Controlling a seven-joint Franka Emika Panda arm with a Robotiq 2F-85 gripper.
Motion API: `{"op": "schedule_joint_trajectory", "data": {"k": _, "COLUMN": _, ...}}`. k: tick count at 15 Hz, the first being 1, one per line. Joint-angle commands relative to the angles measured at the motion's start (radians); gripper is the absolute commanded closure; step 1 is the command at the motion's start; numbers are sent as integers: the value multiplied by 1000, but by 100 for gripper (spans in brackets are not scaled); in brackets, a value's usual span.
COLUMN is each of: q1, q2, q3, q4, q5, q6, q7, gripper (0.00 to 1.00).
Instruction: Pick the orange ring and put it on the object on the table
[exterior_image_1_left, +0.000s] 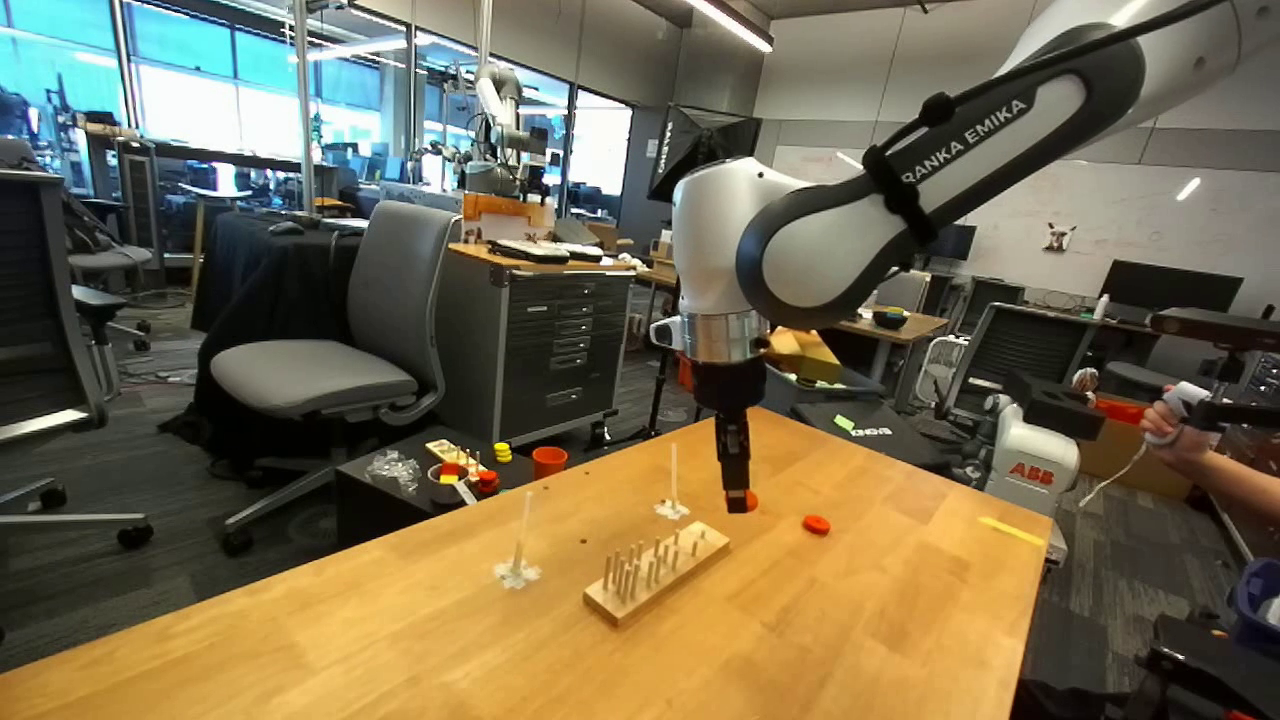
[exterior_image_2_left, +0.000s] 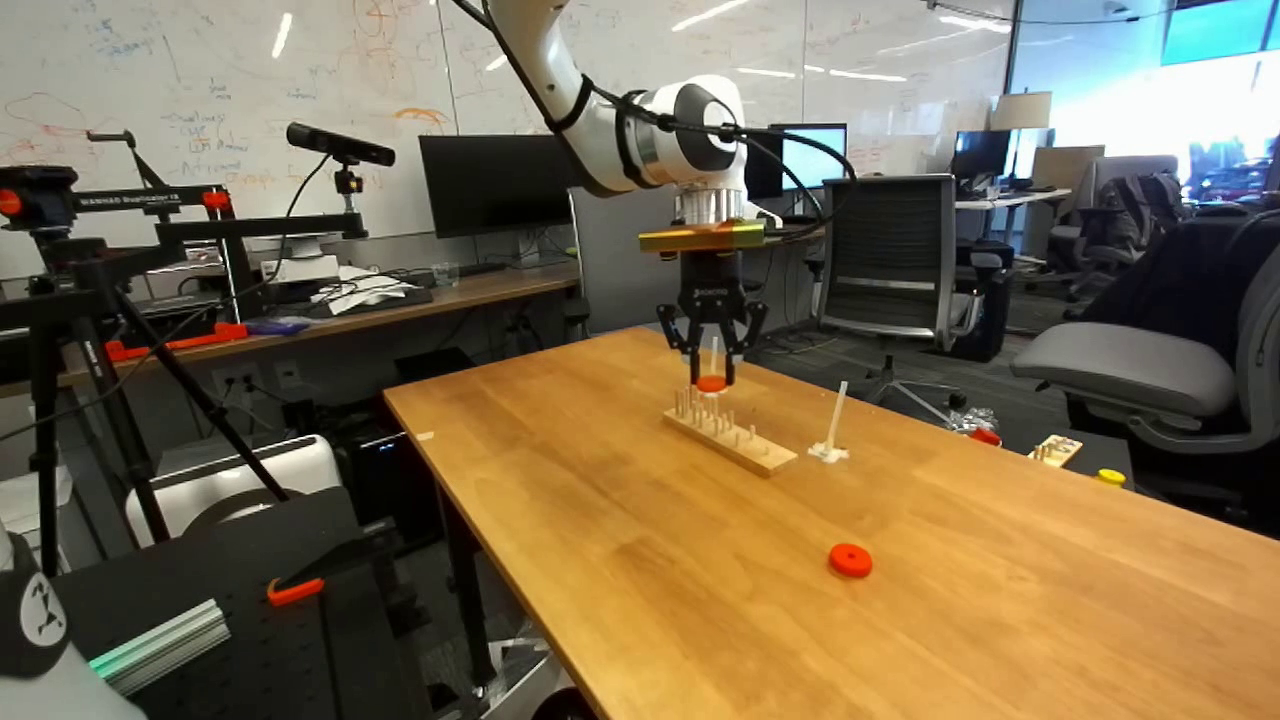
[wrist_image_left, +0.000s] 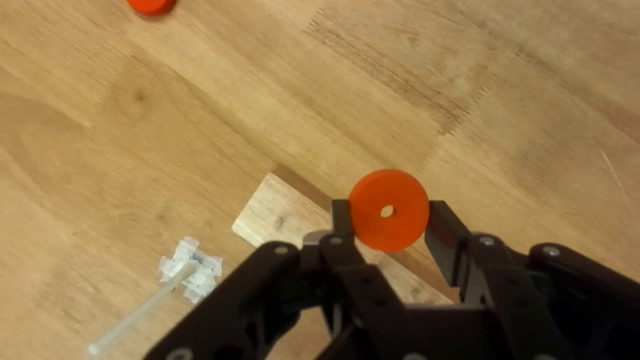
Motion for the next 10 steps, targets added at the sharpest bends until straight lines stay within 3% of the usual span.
{"op": "schedule_joint_trajectory", "data": {"k": 1, "q1": 7, "q2": 53, "q3": 5, "q4": 115, "q5": 1, "q6": -94, "q7": 22, "gripper": 83}}
{"op": "schedule_joint_trajectory", "data": {"k": 10, "q1": 13, "q2": 203, "q3": -1, "q4": 322, "q5": 1, "q6": -230, "q7": 28, "gripper": 83}}
